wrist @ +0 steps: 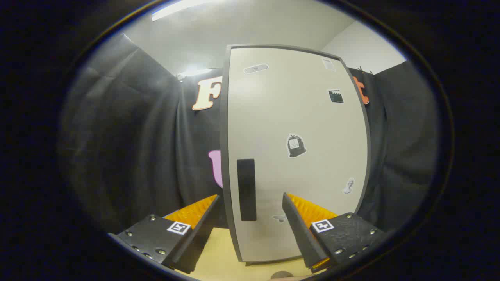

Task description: Open the shoe cabinet door, grab the shoes and put them into the shoe cabinet, then close the shoe cabinet door.

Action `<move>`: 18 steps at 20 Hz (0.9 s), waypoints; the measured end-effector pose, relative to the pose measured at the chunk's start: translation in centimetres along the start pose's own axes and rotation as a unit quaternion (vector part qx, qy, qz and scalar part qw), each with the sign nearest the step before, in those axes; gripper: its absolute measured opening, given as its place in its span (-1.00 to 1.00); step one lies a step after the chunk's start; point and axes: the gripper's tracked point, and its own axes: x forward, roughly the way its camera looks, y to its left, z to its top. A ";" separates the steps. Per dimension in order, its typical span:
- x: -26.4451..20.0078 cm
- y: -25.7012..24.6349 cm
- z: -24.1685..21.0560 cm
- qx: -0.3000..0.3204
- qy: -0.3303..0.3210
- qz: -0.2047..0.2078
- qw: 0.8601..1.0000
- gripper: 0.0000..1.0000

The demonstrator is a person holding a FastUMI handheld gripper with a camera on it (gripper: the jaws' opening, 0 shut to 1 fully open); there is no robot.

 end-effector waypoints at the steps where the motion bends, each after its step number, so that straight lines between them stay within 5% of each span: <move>1: 0.2 0.0 0.0 -0.001 0.000 -0.001 1.000 0.94; 18: 4.6 0.2 -0.6 0.010 0.004 -0.004 1.000 0.90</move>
